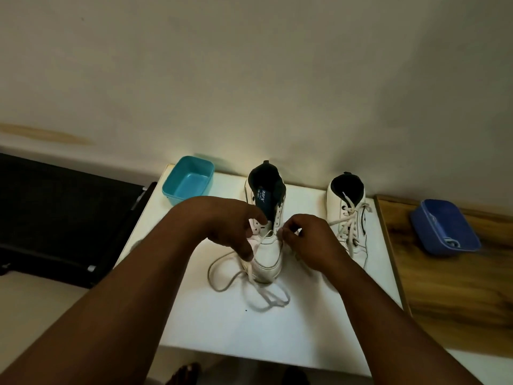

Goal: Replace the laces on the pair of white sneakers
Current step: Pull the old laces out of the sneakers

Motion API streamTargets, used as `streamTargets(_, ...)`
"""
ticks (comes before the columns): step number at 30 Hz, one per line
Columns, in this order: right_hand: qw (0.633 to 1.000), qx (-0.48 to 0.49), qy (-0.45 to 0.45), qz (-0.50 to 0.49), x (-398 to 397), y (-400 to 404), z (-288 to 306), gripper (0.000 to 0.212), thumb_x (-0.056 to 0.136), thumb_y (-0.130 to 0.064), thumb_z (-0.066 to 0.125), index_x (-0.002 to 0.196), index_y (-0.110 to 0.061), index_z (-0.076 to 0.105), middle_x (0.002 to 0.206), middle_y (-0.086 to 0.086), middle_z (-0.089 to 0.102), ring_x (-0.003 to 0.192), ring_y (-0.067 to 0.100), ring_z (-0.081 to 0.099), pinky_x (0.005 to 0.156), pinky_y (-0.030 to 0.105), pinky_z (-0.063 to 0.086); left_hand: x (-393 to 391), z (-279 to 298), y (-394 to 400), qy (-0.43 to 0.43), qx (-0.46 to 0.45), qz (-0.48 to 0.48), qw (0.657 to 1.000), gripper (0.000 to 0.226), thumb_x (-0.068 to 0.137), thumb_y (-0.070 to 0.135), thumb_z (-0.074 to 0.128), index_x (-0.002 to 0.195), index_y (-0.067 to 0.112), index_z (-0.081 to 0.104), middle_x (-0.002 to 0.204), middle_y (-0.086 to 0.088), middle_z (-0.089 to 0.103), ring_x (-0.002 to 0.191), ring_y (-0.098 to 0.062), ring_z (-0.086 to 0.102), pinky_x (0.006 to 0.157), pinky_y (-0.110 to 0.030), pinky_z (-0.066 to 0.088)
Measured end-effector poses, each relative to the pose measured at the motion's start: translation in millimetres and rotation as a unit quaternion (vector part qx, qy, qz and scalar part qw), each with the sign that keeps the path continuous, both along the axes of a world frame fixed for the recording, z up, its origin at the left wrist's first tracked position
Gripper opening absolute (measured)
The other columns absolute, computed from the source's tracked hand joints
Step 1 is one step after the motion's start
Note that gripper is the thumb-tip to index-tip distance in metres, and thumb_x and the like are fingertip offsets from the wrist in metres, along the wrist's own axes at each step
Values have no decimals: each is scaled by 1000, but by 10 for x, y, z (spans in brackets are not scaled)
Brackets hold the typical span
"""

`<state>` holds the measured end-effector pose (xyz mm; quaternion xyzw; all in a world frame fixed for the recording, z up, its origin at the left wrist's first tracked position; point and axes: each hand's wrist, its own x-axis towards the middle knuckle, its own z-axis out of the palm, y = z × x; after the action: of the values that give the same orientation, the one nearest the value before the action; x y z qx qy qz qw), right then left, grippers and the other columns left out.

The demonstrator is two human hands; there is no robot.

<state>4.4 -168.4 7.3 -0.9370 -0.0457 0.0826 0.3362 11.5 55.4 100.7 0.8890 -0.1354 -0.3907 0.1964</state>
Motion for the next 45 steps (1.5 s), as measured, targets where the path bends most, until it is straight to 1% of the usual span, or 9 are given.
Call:
streamTargets(3, 999, 27, 19, 1, -9, 13, -22, 17, 95, -37, 70, 85, -24, 70, 81, -9, 68, 68, 5, 59, 70, 31, 52, 70, -176, -102, -164, -37, 145, 975, 37, 88, 56, 72, 109, 28, 60, 101, 3, 68, 73, -5, 55, 58, -24, 40)
streamTargets(6, 1000, 1, 0, 23, -35, 28, -11, 17, 98, -36, 65, 86, -24, 66, 86, -8, 68, 75, 10, 60, 74, 37, 54, 66, -498, -264, -316, 48, 251, 914, 59, 86, 82, 46, 77, 24, 52, 74, 4, 59, 70, -16, 56, 59, -30, 36)
streamTargets(15, 939, -318, -41, -120, -47, -309, 196, 17, 100, -29, 59, 106, -15, 65, 109, 8, 66, 93, 28, 69, 68, 30, 44, 73, -812, -339, -324, 48, 231, 916, 35, 98, 50, 48, 76, 24, 55, 72, 5, 54, 72, -18, 57, 60, -27, 35)
streamTargets(19, 981, -170, -90, -6, -82, -3, 120, 30, 96, -30, 67, 125, -21, 67, 119, 7, 61, 103, 27, 64, 84, 38, 54, 94, -865, -315, -328, 35, 225, 917, 41, 99, 51, 47, 67, 24, 50, 64, 7, 50, 63, -15, 53, 54, -26, 29)
streamTargets(22, 987, -131, -86, 42, -57, 118, 24, 16, 96, -22, 62, 109, -24, 72, 103, 0, 66, 98, 23, 64, 82, 38, 52, 110, -867, -300, -326, 31, 223, 918, 41, 97, 49, 49, 65, 24, 48, 63, 6, 51, 57, -10, 47, 51, -25, 26)
streamTargets(32, 921, -268, -160, -233, -19, -454, 291, 21, 95, -7, 57, 111, -14, 69, 109, 13, 62, 88, 33, 65, 64, 34, 47, 99, -868, -288, -325, 37, 220, 919, 38, 100, 52, 46, 74, 24, 53, 69, 5, 53, 64, -13, 50, 53, -27, 28)
streamTargets(36, 964, -208, -156, -55, -123, -13, 154, 28, 94, -22, 68, 123, -19, 70, 124, 8, 59, 110, 30, 58, 85, 39, 53, 112, -881, -283, -322, 36, 216, 921, 41, 100, 50, 46, 67, 25, 46, 66, 7, 49, 58, -11, 44, 51, -26, 25)
streamTargets(40, 971, -196, -136, 29, -111, 169, -6, 12, 97, -21, 62, 96, -22, 74, 101, 1, 64, 96, 26, 60, 75, 37, 49, 95, -879, -263, -327, 38, 211, 920, 38, 100, 50, 46, 75, 22, 54, 66, 7, 49, 58, -10, 45, 51, -25, 26)
streamTargets(45, 944, -217, -173, -181, -45, -303, 226, 15, 95, -14, 58, 90, -20, 71, 94, 4, 64, 82, 28, 64, 63, 31, 41, 89, -870, -228, -330, 39, 214, 918, 39, 100, 54, 45, 77, 23, 55, 68, 6, 52, 66, -14, 52, 56, -27, 32)
